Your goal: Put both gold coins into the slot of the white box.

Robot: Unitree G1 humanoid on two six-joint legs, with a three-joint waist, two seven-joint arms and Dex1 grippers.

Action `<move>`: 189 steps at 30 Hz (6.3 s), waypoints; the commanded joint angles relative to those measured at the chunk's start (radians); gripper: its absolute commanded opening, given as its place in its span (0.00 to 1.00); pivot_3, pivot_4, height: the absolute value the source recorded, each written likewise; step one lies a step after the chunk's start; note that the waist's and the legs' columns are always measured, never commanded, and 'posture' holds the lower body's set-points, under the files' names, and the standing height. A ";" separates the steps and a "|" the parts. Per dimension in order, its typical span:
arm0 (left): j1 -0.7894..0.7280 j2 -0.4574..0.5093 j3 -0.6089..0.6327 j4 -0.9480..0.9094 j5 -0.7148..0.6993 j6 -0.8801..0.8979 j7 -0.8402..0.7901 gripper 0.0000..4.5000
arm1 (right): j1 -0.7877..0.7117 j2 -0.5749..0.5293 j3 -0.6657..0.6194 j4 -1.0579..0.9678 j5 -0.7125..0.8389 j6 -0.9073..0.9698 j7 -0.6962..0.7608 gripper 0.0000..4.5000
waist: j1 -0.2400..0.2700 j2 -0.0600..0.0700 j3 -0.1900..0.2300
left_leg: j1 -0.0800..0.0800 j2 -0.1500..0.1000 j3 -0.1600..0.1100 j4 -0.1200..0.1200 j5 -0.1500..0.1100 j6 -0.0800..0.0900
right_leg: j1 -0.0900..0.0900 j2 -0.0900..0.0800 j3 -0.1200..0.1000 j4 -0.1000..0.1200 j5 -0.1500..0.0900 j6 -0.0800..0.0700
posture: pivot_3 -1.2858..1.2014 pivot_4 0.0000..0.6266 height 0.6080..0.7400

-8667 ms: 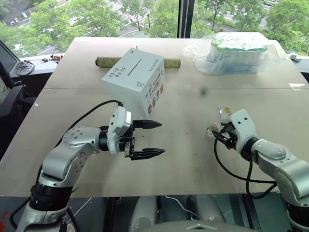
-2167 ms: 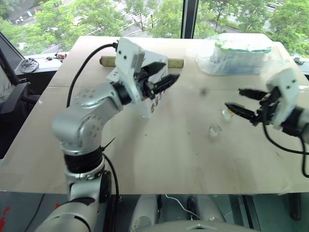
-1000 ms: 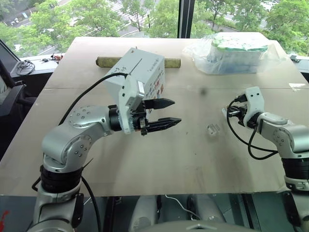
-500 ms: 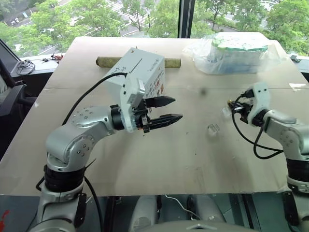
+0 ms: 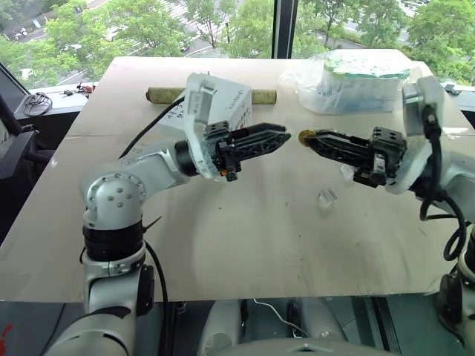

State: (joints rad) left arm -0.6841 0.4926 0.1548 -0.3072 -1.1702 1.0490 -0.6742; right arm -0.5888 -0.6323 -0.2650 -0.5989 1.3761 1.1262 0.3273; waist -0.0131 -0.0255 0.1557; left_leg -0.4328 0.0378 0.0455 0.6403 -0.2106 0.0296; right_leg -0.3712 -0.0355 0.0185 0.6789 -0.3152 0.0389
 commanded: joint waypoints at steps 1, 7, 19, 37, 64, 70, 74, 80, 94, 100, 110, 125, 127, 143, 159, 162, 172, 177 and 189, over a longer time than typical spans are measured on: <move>-0.029 0.006 -0.001 -0.004 -0.029 -0.002 -0.020 0.31 | -0.040 -0.031 0.021 -0.027 0.055 -0.038 -0.022 0.00 | 0.000 0.000 0.000 | 0.000 0.000 0.000 0.000 0.000 0.000 | 0.000 0.000 0.000 0.000 0.000 0.000 | 0.52 0.24 1.00; -0.047 0.005 0.002 0.013 -0.085 0.024 -0.024 0.31 | -0.055 -0.066 0.046 -0.016 0.067 -0.073 -0.033 0.00 | 0.000 0.000 0.000 | 0.000 0.000 0.000 0.000 0.002 -0.003 | 0.000 0.000 0.000 0.000 0.000 0.000 | 0.52 0.24 1.00; -0.015 0.053 0.003 0.006 -0.115 0.045 -0.052 0.01 | -0.034 -0.109 0.052 -0.014 0.133 -0.128 -0.053 0.00 | 0.000 0.000 0.000 | 0.000 0.000 0.000 0.000 0.002 -0.003 | 0.000 0.000 0.000 0.000 0.000 0.000 | 0.52 0.24 1.00; -0.027 0.072 -0.015 0.001 -0.154 0.068 -0.078 0.33 | -0.031 -0.142 0.084 -0.016 0.187 -0.170 -0.058 0.00 | 0.001 0.000 0.000 | 0.000 0.000 0.000 0.000 0.001 -0.002 | 0.000 0.000 0.000 -0.001 0.000 0.000 | 0.52 0.24 1.00; -0.043 0.112 -0.089 -0.013 0.006 -0.020 -0.273 0.02 | -0.031 -0.191 0.121 -0.024 0.240 -0.173 -0.028 0.00 | 0.001 0.000 0.000 | 0.000 0.000 0.000 0.000 0.000 0.000 | 0.000 0.000 0.000 -0.001 0.000 0.000 | 0.52 0.24 1.00; -0.052 0.116 -0.098 -0.013 0.034 -0.036 -0.311 0.02 | -0.028 -0.206 0.130 -0.030 0.245 -0.165 -0.012 0.00 | 0.001 0.000 0.000 | 0.000 0.000 0.000 0.000 0.000 0.000 | 0.000 0.000 0.000 -0.001 0.000 0.000 | 0.52 0.24 1.00; -0.052 0.118 -0.107 -0.009 0.059 -0.053 -0.335 0.02 | -0.022 -0.214 0.135 -0.034 0.260 -0.163 -0.002 0.00 | 0.001 0.000 0.000 | 0.000 0.000 0.000 0.000 0.000 0.000 | 0.000 0.000 0.000 -0.001 0.000 0.000 | 0.52 0.24 1.00; -0.052 0.114 -0.111 -0.003 0.068 -0.056 -0.354 0.02 | -0.018 -0.218 0.136 -0.034 0.277 -0.171 -0.004 0.00 | 0.001 0.000 0.000 | 0.000 0.000 0.000 -0.001 0.000 0.000 | 0.000 0.000 0.000 -0.001 0.000 0.000 | 0.52 0.24 1.00; -0.041 0.101 -0.128 -0.016 0.121 -0.099 -0.369 0.48 | -0.019 -0.223 0.141 -0.037 0.289 -0.176 -0.010 0.00 | 0.001 0.000 0.000 | 0.000 0.000 0.000 -0.001 0.000 0.001 | 0.000 0.000 0.000 -0.001 0.000 0.000 | 0.52 0.24 1.00; -0.033 0.105 -0.134 -0.014 0.133 -0.109 -0.393 0.36 | -0.019 -0.224 0.141 -0.037 0.282 -0.178 -0.009 0.00 | 0.001 0.000 0.000 | 0.000 0.000 0.000 0.000 0.000 0.001 | 0.000 0.000 0.000 -0.001 0.000 0.000 | 0.52 0.24 1.00; -0.038 0.099 -0.117 0.001 0.091 -0.072 -0.372 0.01 | -0.022 -0.223 0.153 -0.048 0.260 -0.180 0.000 0.00 | 0.001 0.000 0.000 | 0.000 0.000 0.000 -0.001 0.000 0.001 | 0.000 0.000 0.000 -0.001 0.000 0.000 | 0.52 0.24 1.00; -0.016 0.100 -0.112 -0.010 0.112 -0.100 -0.371 0.00 | -0.018 -0.223 0.133 -0.055 0.242 -0.206 0.026 0.52 | 0.001 0.000 0.000 | 0.000 0.000 0.000 -0.001 0.000 0.001 | 0.000 0.000 0.000 -0.001 0.000 0.000 | 0.52 0.24 1.00; -0.011 0.097 -0.107 -0.012 0.111 -0.104 -0.362 0.00 | -0.012 -0.235 0.119 -0.056 0.244 -0.208 0.028 0.52 | 0.001 0.000 0.000 | 0.000 0.000 0.000 0.000 0.000 0.001 | 0.000 0.000 0.000 -0.001 0.000 0.000 | 0.52 0.24 1.00; 0.011 0.086 -0.022 -0.067 0.141 -0.172 -0.156 0.00 | 0.023 -0.278 0.067 -0.024 0.039 -0.256 0.078 0.52 | 0.002 0.000 0.000 | 0.000 0.000 0.000 -0.001 0.000 0.000 | 0.000 0.000 0.000 -0.001 0.000 0.000 | 0.52 0.24 1.00; -0.246 0.192 -0.150 0.012 0.685 0.148 0.550 0.00 | 0.301 -0.459 -0.198 -0.118 -0.331 -0.335 0.271 0.52 | 0.021 -0.003 0.002 | -0.001 0.000 0.000 -0.001 0.002 -0.003 | 0.000 0.000 -0.001 -0.002 0.000 0.000 | 0.52 0.24 1.00; -0.275 0.200 -0.181 0.086 0.723 0.186 0.538 0.00 | 0.321 -0.469 -0.201 -0.105 -0.365 -0.351 0.302 0.52 | 0.020 -0.002 0.002 | 0.001 0.000 0.001 -0.002 0.002 -0.004 | 0.000 0.000 0.000 -0.001 0.000 0.000 | 0.52 0.24 1.00; -0.292 0.139 -0.193 0.117 0.744 0.283 0.479 0.00 | 0.344 -0.497 -0.300 -0.118 -0.371 -0.362 0.404 0.52 | 0.027 -0.003 0.002 | 0.000 0.000 0.001 -0.002 0.002 -0.004 | 0.000 -0.001 0.000 -0.002 0.000 0.000 | 0.52 0.24 1.00; -0.320 0.091 -0.158 0.114 0.745 0.346 0.470 0.00 | 0.354 -0.505 -0.307 -0.121 -0.377 -0.354 0.412 0.52 | 0.027 -0.003 0.002 | 0.000 0.000 0.001 -0.001 0.002 -0.004 | 0.000 -0.001 0.000 -0.001 0.000 0.000 | 0.52 0.24 1.00; -0.340 0.083 -0.164 0.146 0.816 0.464 0.491 0.00 | 0.349 -0.507 -0.292 -0.145 -0.363 -0.342 0.374 0.52 | 0.023 -0.002 0.002 | 0.001 0.000 0.001 -0.001 0.002 -0.004 | 0.000 -0.001 0.001 0.000 0.000 0.000 | 0.52 0.24 1.00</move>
State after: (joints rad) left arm -1.0347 0.5668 -0.0005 -0.1705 -0.3750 1.4646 -0.1916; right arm -0.2319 -1.1280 -0.5286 -0.7306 1.0018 0.7852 0.7083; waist 0.0097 -0.0276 0.1573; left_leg -0.4313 0.0375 0.0464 0.6391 -0.2081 0.0253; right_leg -0.3711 -0.0363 0.0194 0.6788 -0.3153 0.0391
